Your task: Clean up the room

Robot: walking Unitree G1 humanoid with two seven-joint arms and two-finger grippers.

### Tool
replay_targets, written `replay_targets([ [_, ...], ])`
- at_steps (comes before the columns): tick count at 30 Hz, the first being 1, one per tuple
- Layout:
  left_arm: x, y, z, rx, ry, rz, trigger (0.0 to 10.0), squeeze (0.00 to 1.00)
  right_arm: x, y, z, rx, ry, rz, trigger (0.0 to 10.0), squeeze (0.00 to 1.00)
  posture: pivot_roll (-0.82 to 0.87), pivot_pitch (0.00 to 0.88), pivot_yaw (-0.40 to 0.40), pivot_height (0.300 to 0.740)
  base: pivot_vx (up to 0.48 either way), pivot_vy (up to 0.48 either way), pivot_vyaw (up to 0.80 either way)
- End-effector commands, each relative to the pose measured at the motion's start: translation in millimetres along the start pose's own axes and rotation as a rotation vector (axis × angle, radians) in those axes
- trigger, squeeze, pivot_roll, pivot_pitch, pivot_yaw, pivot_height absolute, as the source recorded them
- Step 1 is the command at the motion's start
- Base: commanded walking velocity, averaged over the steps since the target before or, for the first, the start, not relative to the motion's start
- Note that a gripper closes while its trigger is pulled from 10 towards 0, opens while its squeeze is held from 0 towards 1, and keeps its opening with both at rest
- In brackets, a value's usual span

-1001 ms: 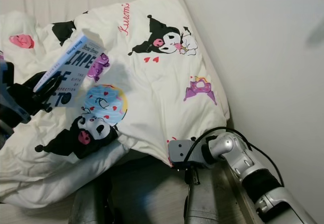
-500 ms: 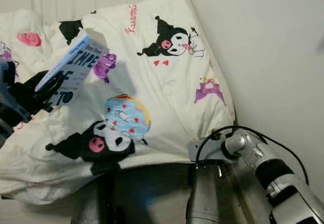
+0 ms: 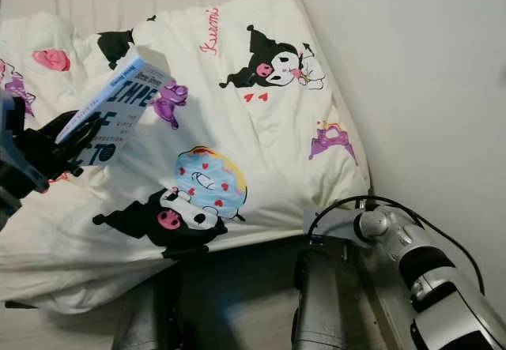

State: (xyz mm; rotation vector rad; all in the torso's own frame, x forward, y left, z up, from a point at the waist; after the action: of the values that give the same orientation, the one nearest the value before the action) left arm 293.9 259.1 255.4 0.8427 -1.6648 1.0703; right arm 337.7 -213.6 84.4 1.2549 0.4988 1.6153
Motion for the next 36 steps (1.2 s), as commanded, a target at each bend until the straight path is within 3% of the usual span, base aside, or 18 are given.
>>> replay_targets([
  [1,6,2.7,1.4,-0.015,0.009,0.030,0.0,0.00,11,-6.5,-20.2,0.167,-0.133,0.157,10.0,0.62,0.05,0.349,-0.050,0.546,0.000,0.000,0.00],
  [2,7,2.6,1.9,-0.017,0.013,0.034,0.0,0.00,26,-6.1,-26.6,0.271,-0.194,0.262,10.0,1.00,0.05,0.346,-0.048,0.546,0.000,0.000,0.00],
  [10,8,1.7,1.8,-0.016,0.022,0.046,0.0,0.00,50,8.0,-37.7,0.506,-0.234,0.378,10.0,1.00,0.05,0.344,-0.048,0.546,0.000,0.000,0.00],
  [11,11,1.2,1.2,-0.015,0.039,0.060,0.0,0.00,64,20.3,-37.3,0.581,-0.253,0.458,10.0,0.45,0.05,0.341,-0.048,0.546,0.000,0.000,0.00],
  [12,11,1.2,1.2,-0.015,0.039,0.060,0.0,0.00,64,20.3,-37.3,0.581,-0.253,0.458,10.0,0.45,0.05,0.341,-0.048,0.546,0.000,0.000,0.00],
  [13,16,0.7,0.5,-0.018,0.066,0.085,0.0,0.00,95,47.1,-30.3,0.692,-0.316,0.675,10.0,0.00,0.05,0.340,-0.047,0.546,0.000,0.000,0.00],
  [14,16,0.7,0.5,-0.018,0.066,0.085,0.0,0.00,95,47.1,-30.3,0.692,-0.316,0.675,10.0,0.00,0.05,0.340,-0.047,0.546,0.000,0.000,0.00],
  [15,18,0.5,0.9,-0.025,0.083,0.096,0.0,0.00,111,61.4,-21.2,0.711,-0.354,0.820,10.0,0.00,0.05,0.339,-0.048,0.546,0.000,0.000,0.00],
  [16,18,0.5,0.9,-0.025,0.083,0.096,0.0,0.00,111,61.4,-21.2,0.711,-0.354,0.820,10.0,0.00,0.05,0.339,-0.048,0.546,0.000,0.000,0.00],
  [17,19,0.3,1.5,-0.031,0.098,0.103,0.0,0.00,123,73.0,-11.8,0.711,-0.386,0.941,10.0,0.00,0.05,0.339,-0.048,0.546,0.000,0.000,0.00],
  [19,21,-1.8,2.4,-0.025,0.130,0.123,0.0,0.00,141,91.9,13.1,0.615,-0.443,1.179,10.0,0.00,0.05,0.340,-0.049,0.546,0.000,0.000,0.00],
  [22,21,-4.2,1.5,0.001,0.137,0.133,0.0,0.00,146,93.7,30.8,0.478,-0.492,1.281,10.0,0.00,0.05,0.339,-0.051,0.546,0.000,0.000,0.00],
  [24,12,-8.8,-5.5,0.098,0.062,0.092,0.0,0.00,145,73.8,47.2,0.270,-0.588,1.215,10.0,0.00,0.05,0.341,-0.053,0.546,0.000,0.000,0.00],
  [25,12,-8.8,-5.5,0.098,0.062,0.092,0.0,0.00,145,73.8,47.2,0.270,-0.588,1.215,10.0,0.00,0.05,0.341,-0.053,0.546,0.000,0.000,0.00],
  [27,-14,-10.4,-23.0,0.304,-0.121,-0.047,0.0,0.00,133,28.0,54.7,-0.090,-0.662,0.946,10.0,0.00,0.04,0.342,-0.050,0.546,0.000,0.000,0.00],
  [29,-14,-10.4,-23.0,0.304,-0.121,-0.047,0.0,0.00,133,28.0,54.7,-0.090,-0.662,0.946,10.0,0.00,0.04,0.342,-0.050,0.546,0.000,0.000,0.00],
  [31,-33,-3.3,-38.1,0.456,-0.258,-0.152,0.0,0.00,123,7.3,52.8,-0.296,-0.695,0.797,10.0,0.00,0.04,0.343,-0.051,0.546,0.000,0.000,0.00],
  [36,-55,19.2,-53.2,0.589,-0.295,-0.256,0.0,0.00,113,0.1,49.8,-0.450,-0.777,0.742,10.0,0.00,0.04,0.337,-0.050,0.546,0.000,0.000,0.00],
])
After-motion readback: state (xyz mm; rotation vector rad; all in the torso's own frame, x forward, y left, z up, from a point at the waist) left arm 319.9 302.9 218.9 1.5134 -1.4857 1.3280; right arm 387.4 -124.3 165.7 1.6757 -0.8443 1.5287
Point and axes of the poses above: a point about 5 cm out from each wrist's last joint towards the gripper, its own y axis pointing back from the gripper into the wrist, its own x axis along the axis of the wrist's last joint, z = x × y, the point moved 1 cm from there along -y, pointing out of the wrist towards the gripper, and after that the axes turned 2 degrees about y, right-handed, at the moved point
